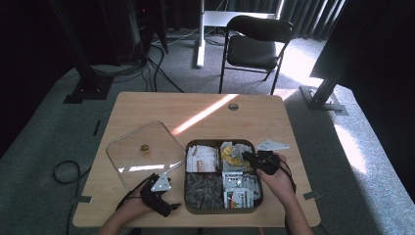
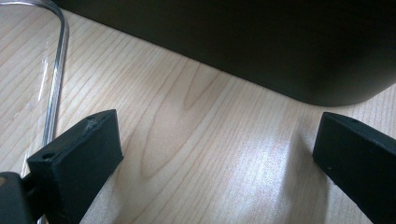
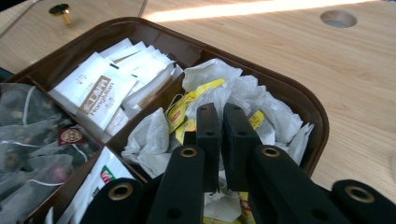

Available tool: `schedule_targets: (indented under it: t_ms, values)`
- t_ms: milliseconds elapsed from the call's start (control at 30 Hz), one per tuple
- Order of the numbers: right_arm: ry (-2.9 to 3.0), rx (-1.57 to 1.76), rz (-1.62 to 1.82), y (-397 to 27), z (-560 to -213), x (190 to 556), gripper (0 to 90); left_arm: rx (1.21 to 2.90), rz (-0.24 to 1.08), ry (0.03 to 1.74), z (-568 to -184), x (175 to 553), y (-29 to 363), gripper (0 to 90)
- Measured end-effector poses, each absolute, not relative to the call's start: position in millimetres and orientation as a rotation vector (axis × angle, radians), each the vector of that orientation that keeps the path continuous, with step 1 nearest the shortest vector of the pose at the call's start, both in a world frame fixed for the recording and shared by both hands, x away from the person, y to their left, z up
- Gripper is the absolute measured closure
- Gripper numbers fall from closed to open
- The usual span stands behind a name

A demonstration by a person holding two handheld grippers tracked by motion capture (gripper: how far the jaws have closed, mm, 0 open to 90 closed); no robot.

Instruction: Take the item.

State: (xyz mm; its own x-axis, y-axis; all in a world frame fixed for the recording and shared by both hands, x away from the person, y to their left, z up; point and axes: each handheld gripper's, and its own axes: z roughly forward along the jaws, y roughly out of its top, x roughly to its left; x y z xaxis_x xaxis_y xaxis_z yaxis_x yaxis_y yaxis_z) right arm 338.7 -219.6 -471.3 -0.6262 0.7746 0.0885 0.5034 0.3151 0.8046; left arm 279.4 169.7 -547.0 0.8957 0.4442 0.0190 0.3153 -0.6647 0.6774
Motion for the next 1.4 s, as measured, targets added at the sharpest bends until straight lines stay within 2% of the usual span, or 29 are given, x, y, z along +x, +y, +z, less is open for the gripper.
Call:
schedule_targets:
  t_ms: [333,467,600,700,1400]
  values:
    - [2.258,1.146,1.232,-224.1,-467.4,338.6,86.0,2.349,0.237,0.542,-547.0,279.3,169.7,1.3]
    - [2.253,1.158,1.269,-226.4,-466.9,338.3,82.6,2.349,0.237,0.542,-547.0,279.4,169.7,1.2]
    - [2.239,1.157,1.256,-228.7,-465.6,337.9,88.3,2.349,0.237,0.541,-547.0,279.4,169.7,1.2]
    - [2.242,1.148,1.266,-229.5,-465.2,337.4,89.2,2.349,0.237,0.541,-547.0,279.4,169.7,1.2]
    - [2.107,1.138,1.392,-234.6,-437.9,337.8,89.3,2.346,0.236,0.543,-547.1,279.3,169.6,1.3]
